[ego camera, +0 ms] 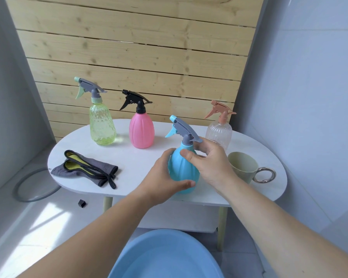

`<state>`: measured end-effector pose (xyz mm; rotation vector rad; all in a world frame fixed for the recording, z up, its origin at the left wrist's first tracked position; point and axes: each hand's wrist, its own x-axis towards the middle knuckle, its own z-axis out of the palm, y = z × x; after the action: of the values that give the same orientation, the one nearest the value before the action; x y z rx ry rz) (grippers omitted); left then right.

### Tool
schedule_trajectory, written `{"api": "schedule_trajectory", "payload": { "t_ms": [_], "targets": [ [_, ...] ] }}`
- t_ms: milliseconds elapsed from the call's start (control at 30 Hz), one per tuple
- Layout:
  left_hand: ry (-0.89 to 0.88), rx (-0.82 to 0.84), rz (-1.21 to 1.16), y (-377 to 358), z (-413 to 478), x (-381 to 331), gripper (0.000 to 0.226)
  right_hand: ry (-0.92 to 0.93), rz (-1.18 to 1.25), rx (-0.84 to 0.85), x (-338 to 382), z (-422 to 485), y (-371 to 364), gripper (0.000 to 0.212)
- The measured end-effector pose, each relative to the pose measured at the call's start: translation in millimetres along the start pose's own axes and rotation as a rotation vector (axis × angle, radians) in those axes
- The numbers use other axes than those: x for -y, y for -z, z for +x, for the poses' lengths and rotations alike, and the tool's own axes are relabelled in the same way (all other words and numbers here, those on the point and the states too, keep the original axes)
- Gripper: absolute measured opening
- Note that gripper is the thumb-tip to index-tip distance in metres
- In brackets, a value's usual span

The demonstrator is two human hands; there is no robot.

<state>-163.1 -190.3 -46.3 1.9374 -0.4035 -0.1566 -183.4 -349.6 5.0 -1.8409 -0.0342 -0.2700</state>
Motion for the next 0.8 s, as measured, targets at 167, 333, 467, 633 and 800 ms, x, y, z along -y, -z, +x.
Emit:
{"api": "schedule_trajectory", "payload": {
  "t_ms": [167,333,467,633,800],
  "targets": [
    [0.045,0.098,0.04,16,2,8,0.108,-0.258,-0.161,0.016,-19,-20,6,0.065],
    [-0.006,0.064,0.038,14,8,13,0.081,-0.318,-0.091,0.031,-28,-24,-1,0.073],
    [-0.012,-0.06,0.042,15,25,11,0.087,-0.291,-0.082,0.016,-20,2,-4,0.03],
    [0.005,-0.208,0.071,22,72,3,0.093,-0.269,-0.053,0.002,-13,58,-15,0.017],
    [0.015,-0.274,0.106,16,120,8,0.084,-0.336,0.007,-0.008,-27,104,-21,0.046]
  ]
}}
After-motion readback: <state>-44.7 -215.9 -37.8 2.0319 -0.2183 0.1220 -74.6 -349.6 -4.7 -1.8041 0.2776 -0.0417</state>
